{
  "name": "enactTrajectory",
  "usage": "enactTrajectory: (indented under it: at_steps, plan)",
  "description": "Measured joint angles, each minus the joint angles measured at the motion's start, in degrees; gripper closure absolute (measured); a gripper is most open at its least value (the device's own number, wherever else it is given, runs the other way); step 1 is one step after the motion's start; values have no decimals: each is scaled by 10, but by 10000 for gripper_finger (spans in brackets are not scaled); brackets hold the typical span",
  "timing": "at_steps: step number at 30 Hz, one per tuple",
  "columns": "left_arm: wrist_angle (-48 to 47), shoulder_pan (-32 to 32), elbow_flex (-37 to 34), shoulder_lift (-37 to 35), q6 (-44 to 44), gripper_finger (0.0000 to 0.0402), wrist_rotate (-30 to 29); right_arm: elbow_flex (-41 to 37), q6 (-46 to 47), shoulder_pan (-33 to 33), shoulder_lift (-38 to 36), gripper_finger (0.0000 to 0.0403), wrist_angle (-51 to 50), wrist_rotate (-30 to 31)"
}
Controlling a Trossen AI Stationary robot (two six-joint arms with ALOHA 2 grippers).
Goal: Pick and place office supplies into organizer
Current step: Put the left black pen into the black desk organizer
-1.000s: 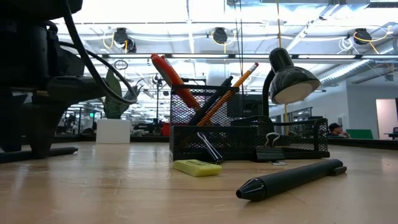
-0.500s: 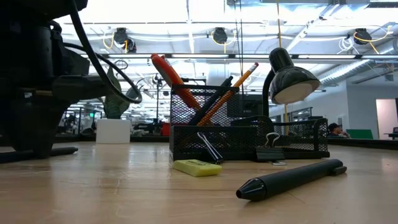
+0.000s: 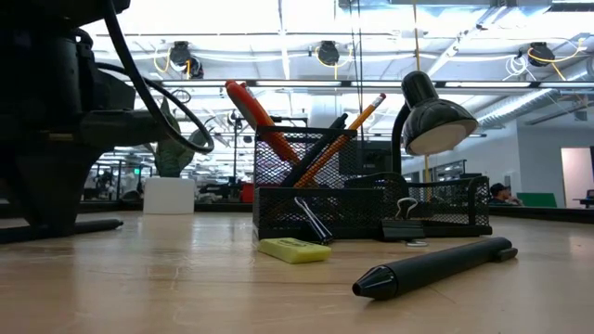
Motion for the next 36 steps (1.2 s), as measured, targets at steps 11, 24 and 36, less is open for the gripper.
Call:
enactTrajectory:
  at_steps: [11,24,36]
  plan:
    - [-6,-19,0,1,-25,356,-34,0,-6,0,0,314,0,0]
    - [-17,-41,-1,2,-58,355,-65,0,-13,0,0,314,13,0]
    - [-18,-42,-1,2,-60,355,-75,0,-15,0,0,314,13,0]
